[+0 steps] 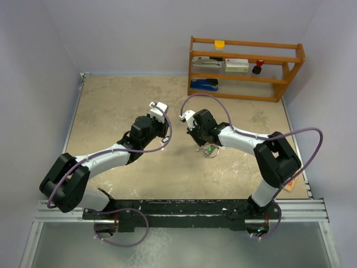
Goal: Put the keys on the keyring
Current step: Pick up the keyring from the center of the board.
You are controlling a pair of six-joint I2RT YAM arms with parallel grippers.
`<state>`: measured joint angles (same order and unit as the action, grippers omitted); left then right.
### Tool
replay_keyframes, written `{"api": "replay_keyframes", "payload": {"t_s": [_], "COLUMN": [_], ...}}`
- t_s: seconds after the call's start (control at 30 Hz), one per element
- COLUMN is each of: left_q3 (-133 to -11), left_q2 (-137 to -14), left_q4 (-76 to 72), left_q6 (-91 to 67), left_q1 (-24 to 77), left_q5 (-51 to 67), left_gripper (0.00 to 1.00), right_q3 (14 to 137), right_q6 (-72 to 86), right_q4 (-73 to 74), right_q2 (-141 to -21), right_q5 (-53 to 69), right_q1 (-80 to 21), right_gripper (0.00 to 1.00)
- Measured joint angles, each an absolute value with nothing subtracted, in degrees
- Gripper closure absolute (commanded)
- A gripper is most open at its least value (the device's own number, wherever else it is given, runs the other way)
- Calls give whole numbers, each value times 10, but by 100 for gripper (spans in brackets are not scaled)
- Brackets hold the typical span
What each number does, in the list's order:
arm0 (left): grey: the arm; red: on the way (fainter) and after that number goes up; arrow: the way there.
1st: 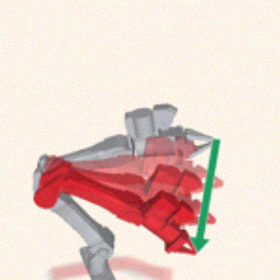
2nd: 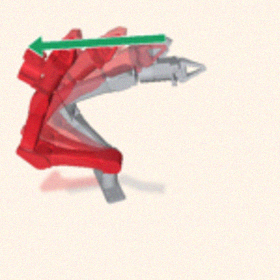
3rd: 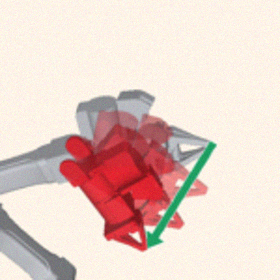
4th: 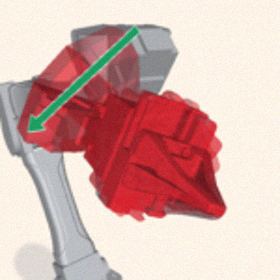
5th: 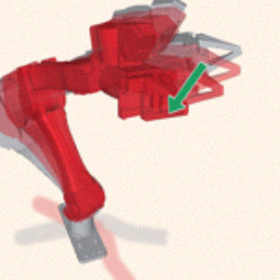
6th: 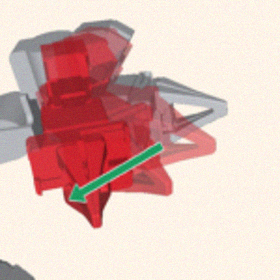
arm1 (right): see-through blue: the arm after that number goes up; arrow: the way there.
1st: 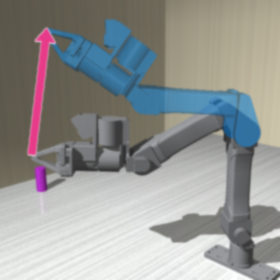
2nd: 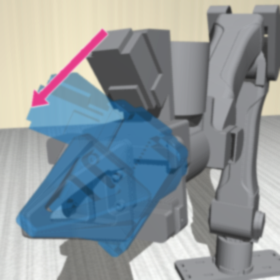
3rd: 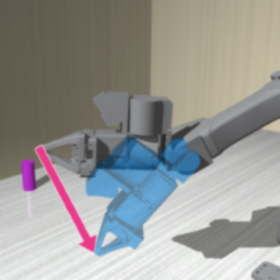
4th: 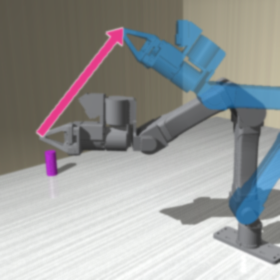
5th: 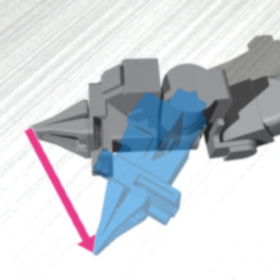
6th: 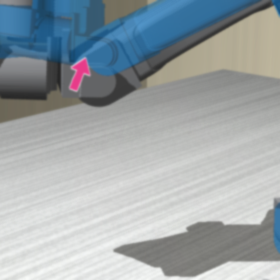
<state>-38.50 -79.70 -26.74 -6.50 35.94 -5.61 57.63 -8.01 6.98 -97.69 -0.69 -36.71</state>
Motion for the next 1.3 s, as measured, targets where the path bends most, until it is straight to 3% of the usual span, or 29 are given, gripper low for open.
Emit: {"api": "replay_keyframes", "payload": {"t_s": [0.37,1.3], "left_q3": [-350,-308], "left_q2": [-794,-790], "left_q4": [-318,-442], "left_q6": [-80,-134], "left_q1": [357,356], "left_q5": [-29,6], "left_gripper": [70,70], "right_q3": [533,416], "right_q6": [-51,118], "right_q4": [-26,-241], "right_q2": [-856,-812], "right_q5": [25,222], "right_q1": [-367,-276], "right_gripper": [100,100]}}
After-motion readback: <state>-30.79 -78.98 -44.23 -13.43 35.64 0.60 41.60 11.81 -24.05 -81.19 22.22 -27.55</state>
